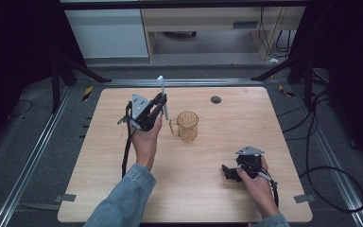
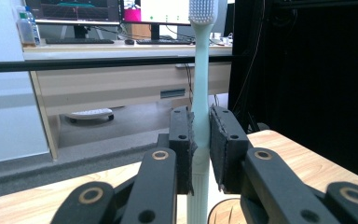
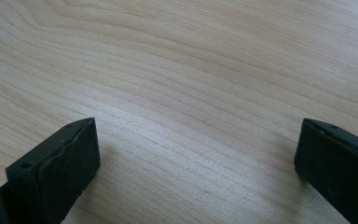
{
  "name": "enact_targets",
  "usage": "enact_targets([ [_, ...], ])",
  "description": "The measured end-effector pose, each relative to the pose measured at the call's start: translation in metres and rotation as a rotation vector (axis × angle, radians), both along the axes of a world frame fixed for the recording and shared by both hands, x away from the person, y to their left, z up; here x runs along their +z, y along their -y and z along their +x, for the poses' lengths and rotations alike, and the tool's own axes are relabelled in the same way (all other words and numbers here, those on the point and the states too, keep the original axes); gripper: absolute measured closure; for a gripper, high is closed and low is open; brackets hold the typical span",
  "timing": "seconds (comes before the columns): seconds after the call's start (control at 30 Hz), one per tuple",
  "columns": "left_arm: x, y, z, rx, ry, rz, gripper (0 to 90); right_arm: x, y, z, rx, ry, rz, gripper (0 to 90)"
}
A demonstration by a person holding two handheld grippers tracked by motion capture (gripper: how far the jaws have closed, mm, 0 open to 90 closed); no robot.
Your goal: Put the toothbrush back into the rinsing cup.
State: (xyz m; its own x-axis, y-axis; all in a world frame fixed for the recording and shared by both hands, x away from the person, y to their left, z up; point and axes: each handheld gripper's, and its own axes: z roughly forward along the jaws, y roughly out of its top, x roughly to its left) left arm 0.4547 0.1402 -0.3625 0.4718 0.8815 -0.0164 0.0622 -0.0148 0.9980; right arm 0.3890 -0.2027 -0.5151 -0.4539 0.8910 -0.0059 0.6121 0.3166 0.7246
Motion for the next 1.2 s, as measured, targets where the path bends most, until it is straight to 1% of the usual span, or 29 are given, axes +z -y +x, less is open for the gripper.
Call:
enact_targets([
  [0.17,-0.001,0.001,0.003,0.003,0.005,-0.004,78.7,0.0,-0.001,0.0,0.007,0.001,0.0,0.4],
  [0.27,0.0,0.003,0.004,-0.004,0.011,-0.002,78.7,0.0,-0.001,0.0,0.006,0.0,0.0,0.4],
  [0.47,-0.003,0.007,0.009,-0.01,0.018,-0.012,78.7,0.0,-0.001,0.0,0.008,0.0,0.001,0.4],
  [0.63,-0.007,0.01,0.014,-0.011,0.019,-0.005,78.7,0.0,-0.001,0.0,0.008,0.0,0.002,0.4],
  [0.8,-0.013,0.01,0.018,-0.009,0.018,-0.02,78.7,0.0,-0.001,0.0,0.009,-0.001,0.001,0.4],
  [0.87,-0.015,0.01,0.019,-0.008,0.021,-0.018,78.7,0.0,-0.001,0.0,0.009,-0.001,0.001,0.4],
  [1.03,-0.022,0.012,0.022,-0.008,0.014,-0.033,78.7,0.0,-0.001,0.0,0.011,-0.003,0.002,0.3],
  [1.2,-0.027,0.014,0.023,-0.008,0.009,-0.024,78.7,0.0,-0.001,0.0,0.011,-0.003,0.002,0.4],
])
